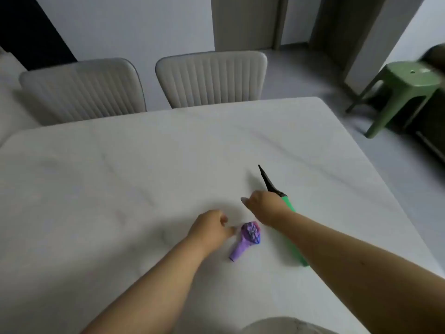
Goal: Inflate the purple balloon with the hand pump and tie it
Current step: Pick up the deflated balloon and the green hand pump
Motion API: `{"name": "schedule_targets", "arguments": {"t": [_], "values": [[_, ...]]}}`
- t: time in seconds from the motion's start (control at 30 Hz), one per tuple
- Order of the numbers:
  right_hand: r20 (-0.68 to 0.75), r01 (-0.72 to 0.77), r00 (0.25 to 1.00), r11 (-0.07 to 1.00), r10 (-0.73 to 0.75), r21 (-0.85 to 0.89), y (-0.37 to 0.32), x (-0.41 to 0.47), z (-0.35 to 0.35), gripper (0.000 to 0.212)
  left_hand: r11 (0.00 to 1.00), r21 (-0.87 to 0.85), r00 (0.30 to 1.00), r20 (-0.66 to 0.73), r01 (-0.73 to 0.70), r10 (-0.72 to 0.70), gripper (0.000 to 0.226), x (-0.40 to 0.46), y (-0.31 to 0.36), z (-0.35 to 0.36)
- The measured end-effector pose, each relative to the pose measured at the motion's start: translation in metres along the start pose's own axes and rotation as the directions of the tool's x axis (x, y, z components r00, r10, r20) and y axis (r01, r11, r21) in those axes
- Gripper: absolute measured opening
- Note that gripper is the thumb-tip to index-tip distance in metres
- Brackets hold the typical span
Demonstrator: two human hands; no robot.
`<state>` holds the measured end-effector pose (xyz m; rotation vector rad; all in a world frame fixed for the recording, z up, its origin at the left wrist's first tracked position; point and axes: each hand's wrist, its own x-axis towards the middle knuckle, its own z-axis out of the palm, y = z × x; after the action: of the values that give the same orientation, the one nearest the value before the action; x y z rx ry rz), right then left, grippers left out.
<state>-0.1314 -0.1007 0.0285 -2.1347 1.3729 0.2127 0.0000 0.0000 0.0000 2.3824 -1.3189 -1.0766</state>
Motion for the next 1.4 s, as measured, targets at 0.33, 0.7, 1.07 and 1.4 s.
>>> {"name": "schedule_targets", "arguments": {"t": [0.33, 0.7, 1.07, 1.4], "values": [[0.042, -0.054, 0.998, 0.991, 0.049, 0.125, 0.014, 0.001, 0.023, 0.043, 0.958, 0.271, 0.988, -0.09, -0.094, 0.122, 0.035, -0.008, -0.004, 0.046], [-0.208, 0.071, 0.977, 0.837, 0.052, 0.542, -0.004, -0.023, -0.003, 0.025, 0.331, -0.936, 0.977, 0.054, 0.122, -0.207, 0.014, -0.007, 0.037, -0.03], [-0.409, 0.368, 0.903, 0.73, -0.133, 0.576, -0.015, -0.024, 0.004, 0.018, 0.098, -0.978, 0.978, 0.171, 0.183, -0.118, 0.013, -0.018, 0.057, -0.041], [-0.295, 0.253, 0.953, 0.705, -0.065, 0.662, -0.027, -0.011, -0.006, 0.019, -0.122, -0.967, 0.969, 0.234, 0.223, -0.084, 0.031, -0.022, 0.055, -0.044]]}}
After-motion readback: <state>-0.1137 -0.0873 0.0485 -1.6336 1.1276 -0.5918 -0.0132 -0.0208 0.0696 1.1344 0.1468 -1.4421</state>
